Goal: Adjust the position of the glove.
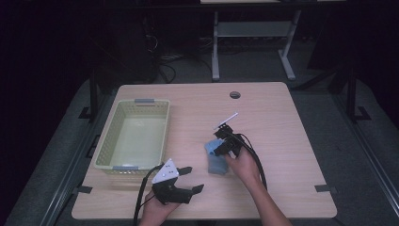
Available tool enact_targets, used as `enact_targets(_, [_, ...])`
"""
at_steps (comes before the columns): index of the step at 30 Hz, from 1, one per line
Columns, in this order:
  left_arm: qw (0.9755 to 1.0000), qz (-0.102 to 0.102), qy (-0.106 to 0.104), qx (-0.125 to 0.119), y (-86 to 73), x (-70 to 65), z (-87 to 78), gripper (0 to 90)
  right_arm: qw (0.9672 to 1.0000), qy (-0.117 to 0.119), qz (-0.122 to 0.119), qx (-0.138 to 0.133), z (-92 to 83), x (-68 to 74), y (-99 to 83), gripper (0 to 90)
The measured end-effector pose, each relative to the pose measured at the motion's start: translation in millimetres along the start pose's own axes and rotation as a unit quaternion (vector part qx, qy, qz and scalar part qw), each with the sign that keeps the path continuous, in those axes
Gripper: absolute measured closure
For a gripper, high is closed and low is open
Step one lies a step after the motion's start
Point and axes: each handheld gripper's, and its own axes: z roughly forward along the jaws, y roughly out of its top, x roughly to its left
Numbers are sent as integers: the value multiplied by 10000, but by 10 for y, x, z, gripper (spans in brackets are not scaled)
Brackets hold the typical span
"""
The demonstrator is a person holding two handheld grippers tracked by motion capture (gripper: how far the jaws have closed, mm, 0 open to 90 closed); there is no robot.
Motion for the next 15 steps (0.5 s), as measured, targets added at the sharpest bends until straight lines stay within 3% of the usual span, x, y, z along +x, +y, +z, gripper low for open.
enact_targets(3, [10000,-10,5,17,-1,6,10,238,9999,66,137,-18,23,-53,-51,788])
enact_targets(9, [10000,-5,2,52,-7,-4,30,239,9996,63,116,-252,-42,-39,-26,788])
enact_targets(15, [10000,-19,19,31,-6,10,9,242,9998,-85,174,-96,21,-66,-20,796])
